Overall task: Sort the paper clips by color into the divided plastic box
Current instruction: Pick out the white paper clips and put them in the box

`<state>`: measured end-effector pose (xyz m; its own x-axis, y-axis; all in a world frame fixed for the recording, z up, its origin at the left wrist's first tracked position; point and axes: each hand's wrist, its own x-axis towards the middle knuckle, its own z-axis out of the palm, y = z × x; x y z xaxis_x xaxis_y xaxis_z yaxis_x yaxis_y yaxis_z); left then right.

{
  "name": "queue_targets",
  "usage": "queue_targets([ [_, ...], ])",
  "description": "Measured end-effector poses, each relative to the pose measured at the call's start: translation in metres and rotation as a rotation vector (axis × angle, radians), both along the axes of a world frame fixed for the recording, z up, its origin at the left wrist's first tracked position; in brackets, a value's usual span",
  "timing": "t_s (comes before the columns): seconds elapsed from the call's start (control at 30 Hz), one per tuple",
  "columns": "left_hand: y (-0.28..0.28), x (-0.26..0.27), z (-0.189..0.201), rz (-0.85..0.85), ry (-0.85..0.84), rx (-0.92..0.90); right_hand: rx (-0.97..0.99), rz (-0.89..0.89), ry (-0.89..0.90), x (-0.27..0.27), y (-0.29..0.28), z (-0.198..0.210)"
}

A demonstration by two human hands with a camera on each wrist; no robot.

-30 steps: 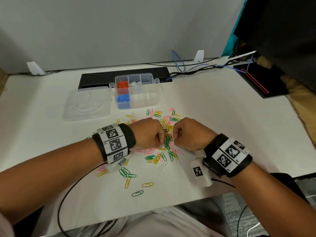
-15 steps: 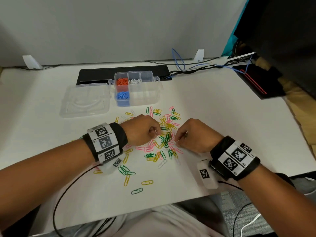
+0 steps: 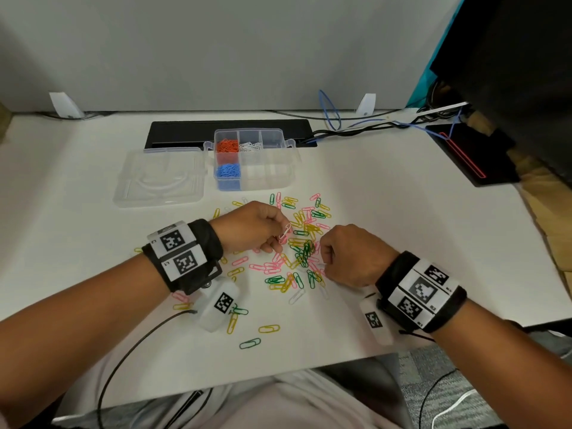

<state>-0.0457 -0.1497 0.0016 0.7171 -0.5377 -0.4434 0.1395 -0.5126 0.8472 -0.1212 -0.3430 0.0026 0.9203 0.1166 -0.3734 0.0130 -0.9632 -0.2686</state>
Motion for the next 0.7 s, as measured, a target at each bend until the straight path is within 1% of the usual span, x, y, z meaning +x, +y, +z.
queue_targets([
  [0.07, 0.002, 0.001, 0.000, -0.003, -0.118, 0.074, 0.026, -0.006, 0.000, 0.000, -0.002, 0.001],
  [0.1, 0.003, 0.002, 0.001, 0.018, -0.193, 0.092, 0.069, -0.025, -0.002, 0.000, -0.004, 0.004],
  [0.13, 0.004, 0.002, 0.003, 0.068, -0.247, 0.069, 0.133, -0.055, -0.012, 0.001, -0.007, 0.007],
  [0.17, 0.004, 0.003, 0.005, 0.142, -0.258, 0.009, 0.219, -0.085, -0.033, 0.002, -0.010, 0.012],
  [0.2, 0.003, 0.003, 0.008, 0.224, -0.215, -0.081, 0.326, -0.114, -0.057, 0.003, -0.011, 0.017],
  [0.27, 0.000, 0.001, 0.012, 0.339, -0.025, -0.285, 0.526, -0.152, -0.123, 0.006, -0.010, 0.029],
  [0.3, -0.004, -0.002, 0.014, 0.363, 0.084, -0.362, 0.587, -0.151, -0.168, 0.007, -0.007, 0.035],
  [0.37, -0.013, -0.011, 0.013, 0.374, 0.311, -0.459, 0.671, -0.135, -0.230, 0.009, 0.002, 0.044],
  [0.43, -0.021, -0.023, 0.009, 0.359, 0.553, -0.522, 0.716, -0.131, -0.238, 0.010, 0.012, 0.048],
  [0.47, -0.024, -0.028, 0.007, 0.346, 0.646, -0.546, 0.713, -0.135, -0.251, 0.010, 0.015, 0.046],
  [0.5, -0.026, -0.031, 0.004, 0.334, 0.692, -0.555, 0.695, -0.144, -0.279, 0.009, 0.016, 0.045],
  [0.53, -0.028, -0.033, 0.002, 0.327, 0.699, -0.539, 0.661, -0.156, -0.311, 0.007, 0.015, 0.042],
  [0.57, -0.028, -0.033, 0.000, 0.328, 0.662, -0.489, 0.613, -0.162, -0.324, 0.004, 0.012, 0.038],
  [0.6, -0.027, -0.032, -0.001, 0.322, 0.579, -0.411, 0.548, -0.153, -0.304, 0.000, 0.008, 0.034],
  [0.63, -0.025, -0.030, -0.003, 0.298, 0.452, -0.316, 0.464, -0.130, -0.245, -0.006, 0.005, 0.029],
  [0.7, -0.019, -0.027, -0.004, 0.169, 0.139, -0.113, 0.270, -0.098, -0.080, -0.019, 0.002, 0.018],
])
